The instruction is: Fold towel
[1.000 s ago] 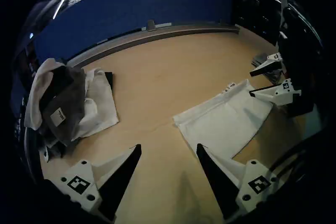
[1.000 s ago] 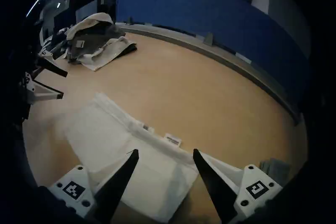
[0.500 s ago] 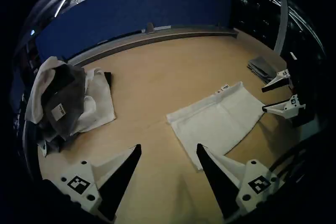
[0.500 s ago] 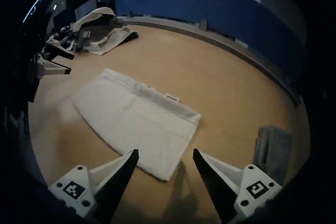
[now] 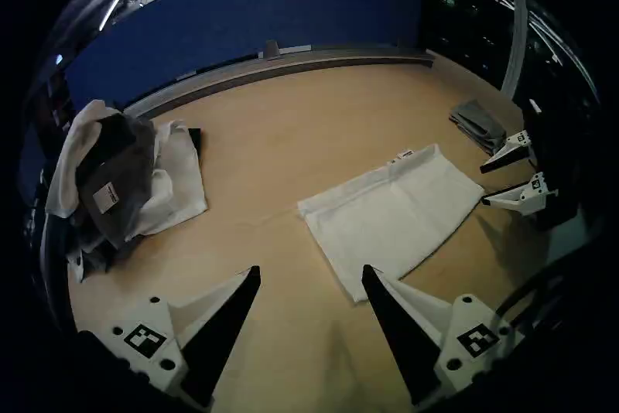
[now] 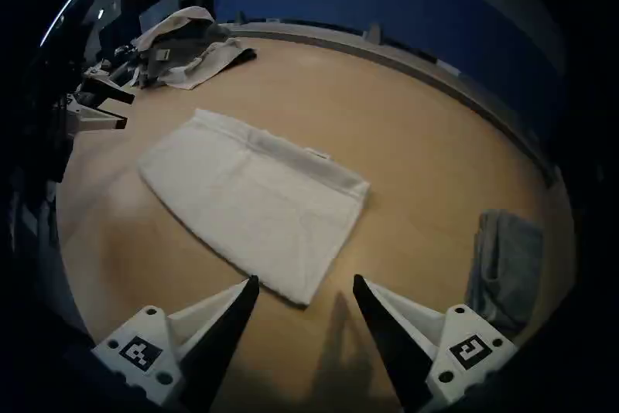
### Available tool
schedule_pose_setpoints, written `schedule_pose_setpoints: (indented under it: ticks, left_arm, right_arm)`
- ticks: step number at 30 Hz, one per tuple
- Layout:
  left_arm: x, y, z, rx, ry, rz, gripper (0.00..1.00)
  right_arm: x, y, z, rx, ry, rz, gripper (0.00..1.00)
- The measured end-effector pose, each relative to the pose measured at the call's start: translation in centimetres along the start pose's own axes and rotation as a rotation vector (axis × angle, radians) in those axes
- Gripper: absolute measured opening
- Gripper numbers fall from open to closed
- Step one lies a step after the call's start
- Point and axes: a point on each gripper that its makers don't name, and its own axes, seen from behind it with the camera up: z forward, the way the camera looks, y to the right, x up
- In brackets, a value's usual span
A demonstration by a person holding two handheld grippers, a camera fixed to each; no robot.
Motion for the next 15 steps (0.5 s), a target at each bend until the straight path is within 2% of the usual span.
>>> schedule_pose_setpoints:
  ticks: [10, 15]
  left_arm:
    - [-0.7, 0.2, -0.7, 0.003, -0.001, -0.009, 0.98]
    - [-1.1, 0.3, -1.0, 0.007, -0.004, -0.013, 0.98]
  right_arm:
    - [-1.1, -0.3, 0.3, 0.024, -0.025, 0.006, 0.64]
    - [-1.4, -0.3, 0.5, 0.029, -0.035, 0.004, 0.45]
